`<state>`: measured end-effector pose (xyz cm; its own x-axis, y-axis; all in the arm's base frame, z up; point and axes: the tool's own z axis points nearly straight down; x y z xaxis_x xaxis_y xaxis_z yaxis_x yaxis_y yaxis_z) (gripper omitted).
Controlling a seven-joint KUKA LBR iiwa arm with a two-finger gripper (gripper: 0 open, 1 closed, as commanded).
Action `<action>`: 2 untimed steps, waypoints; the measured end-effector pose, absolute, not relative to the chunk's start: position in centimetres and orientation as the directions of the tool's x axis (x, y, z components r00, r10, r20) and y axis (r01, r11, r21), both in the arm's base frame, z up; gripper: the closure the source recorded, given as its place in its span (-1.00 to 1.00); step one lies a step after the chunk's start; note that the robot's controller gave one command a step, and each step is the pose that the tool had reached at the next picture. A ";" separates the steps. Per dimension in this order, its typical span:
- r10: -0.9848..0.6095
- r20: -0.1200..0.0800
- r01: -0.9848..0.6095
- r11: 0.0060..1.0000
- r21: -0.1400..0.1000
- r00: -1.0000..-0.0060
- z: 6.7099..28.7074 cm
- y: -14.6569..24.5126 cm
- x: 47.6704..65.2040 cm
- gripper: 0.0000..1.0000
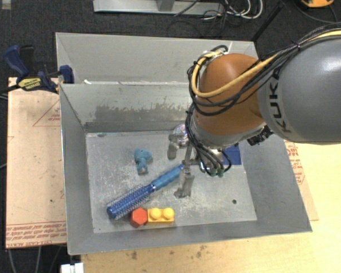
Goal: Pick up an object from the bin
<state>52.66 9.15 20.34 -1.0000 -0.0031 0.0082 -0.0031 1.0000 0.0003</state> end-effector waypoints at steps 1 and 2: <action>-0.357 -0.003 -0.357 0.934 0.001 -0.934 6.9 13.6 53.7 -1.00; -0.354 -0.005 -0.354 0.935 0.002 -0.935 6.9 13.6 53.8 -1.00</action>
Offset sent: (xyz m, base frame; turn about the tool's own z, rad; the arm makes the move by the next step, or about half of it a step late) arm 0.0096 0.0435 -0.1334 -0.3624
